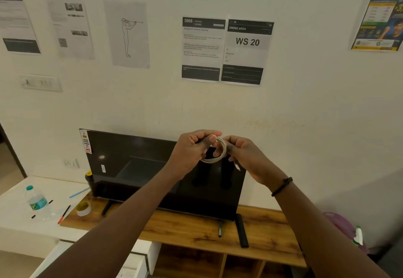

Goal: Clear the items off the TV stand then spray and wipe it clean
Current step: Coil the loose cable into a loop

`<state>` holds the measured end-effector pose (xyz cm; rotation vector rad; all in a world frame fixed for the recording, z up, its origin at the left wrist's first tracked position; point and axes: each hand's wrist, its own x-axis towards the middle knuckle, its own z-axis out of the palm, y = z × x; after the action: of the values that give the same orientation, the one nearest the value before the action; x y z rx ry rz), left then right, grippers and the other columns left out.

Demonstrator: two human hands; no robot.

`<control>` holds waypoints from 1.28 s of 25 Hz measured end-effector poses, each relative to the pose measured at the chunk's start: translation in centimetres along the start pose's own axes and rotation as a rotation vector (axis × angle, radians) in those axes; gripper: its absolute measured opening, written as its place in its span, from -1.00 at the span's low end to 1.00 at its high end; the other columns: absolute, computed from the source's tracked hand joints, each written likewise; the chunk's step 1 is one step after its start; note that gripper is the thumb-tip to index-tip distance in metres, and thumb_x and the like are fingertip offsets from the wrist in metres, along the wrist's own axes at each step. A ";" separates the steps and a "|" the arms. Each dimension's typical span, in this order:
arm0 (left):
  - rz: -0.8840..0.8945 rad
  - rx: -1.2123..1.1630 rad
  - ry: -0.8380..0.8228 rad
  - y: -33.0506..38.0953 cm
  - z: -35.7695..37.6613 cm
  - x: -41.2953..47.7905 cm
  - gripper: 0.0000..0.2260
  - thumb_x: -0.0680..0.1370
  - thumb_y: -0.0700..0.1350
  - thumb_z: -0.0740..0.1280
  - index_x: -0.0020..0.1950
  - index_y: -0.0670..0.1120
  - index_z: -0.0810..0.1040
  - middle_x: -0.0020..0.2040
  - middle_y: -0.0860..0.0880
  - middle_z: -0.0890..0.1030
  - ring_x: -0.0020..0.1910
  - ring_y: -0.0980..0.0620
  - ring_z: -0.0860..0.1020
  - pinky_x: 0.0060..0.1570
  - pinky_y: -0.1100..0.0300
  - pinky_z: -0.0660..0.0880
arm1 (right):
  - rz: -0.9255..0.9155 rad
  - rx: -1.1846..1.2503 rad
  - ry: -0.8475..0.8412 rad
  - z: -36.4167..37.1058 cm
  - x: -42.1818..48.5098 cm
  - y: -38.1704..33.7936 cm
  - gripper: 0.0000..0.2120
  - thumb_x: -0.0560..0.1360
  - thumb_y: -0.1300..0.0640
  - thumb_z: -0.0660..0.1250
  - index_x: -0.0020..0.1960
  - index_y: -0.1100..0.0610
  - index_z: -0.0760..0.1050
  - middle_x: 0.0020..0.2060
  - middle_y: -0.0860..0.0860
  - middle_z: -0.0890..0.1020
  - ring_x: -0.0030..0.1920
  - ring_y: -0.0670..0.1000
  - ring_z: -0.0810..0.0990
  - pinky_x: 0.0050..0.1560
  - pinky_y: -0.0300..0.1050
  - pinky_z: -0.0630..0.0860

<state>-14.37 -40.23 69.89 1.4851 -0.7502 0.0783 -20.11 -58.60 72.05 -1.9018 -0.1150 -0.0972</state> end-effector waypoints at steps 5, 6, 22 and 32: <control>-0.061 -0.036 0.079 0.8 0.5 0.1 -0.79 0.66 -0.11 0.33 0.27 -0.06 0.66 -0.19 -0.02 0.67 -0.43 0.12 0.35 -0.44 0.34 0.34 | -0.071 -0.479 0.090 -2.0 0.4 -0.2 -0.86 0.67 0.13 0.29 0.08 0.06 0.63 -0.15 -0.10 0.65 -0.14 -0.10 0.60 -0.10 -0.31 0.49; -0.080 -0.064 0.090 1.0 0.7 0.1 -0.80 0.66 -0.11 0.33 0.25 -0.05 0.66 -0.19 -0.02 0.66 -0.42 0.12 0.34 -0.44 0.34 0.34 | -0.053 -0.265 0.149 -2.1 0.4 -0.1 -0.85 0.68 0.16 0.28 0.08 0.10 0.63 -0.15 -0.03 0.68 -0.15 -0.07 0.64 -0.10 -0.28 0.57; 0.054 0.345 0.166 -0.3 3.3 -2.2 -0.68 0.67 -0.22 0.31 0.42 -0.05 0.58 -0.10 0.07 0.71 -0.07 0.18 0.66 0.08 0.36 0.56 | 0.081 0.443 -0.094 1.5 -2.7 3.3 -0.71 0.53 0.20 0.48 0.23 0.13 0.58 -0.07 -0.01 0.66 -0.09 -0.05 0.66 -0.05 -0.15 0.62; -0.227 0.579 0.316 -2.0 -1.0 -7.8 -0.72 0.68 -0.07 0.30 0.39 0.03 0.57 -0.02 0.18 0.68 0.04 0.39 0.59 0.03 0.49 0.49 | 0.050 -0.107 -0.004 3.1 -3.5 5.4 -0.86 0.68 0.12 0.28 0.08 -0.04 0.61 -0.16 -0.10 0.74 -0.11 -0.10 0.73 -0.17 -0.29 0.55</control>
<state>-19.05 -36.51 64.43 2.0366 -0.3046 0.3735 -22.82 -57.54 65.57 -2.0109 -0.0660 -0.0662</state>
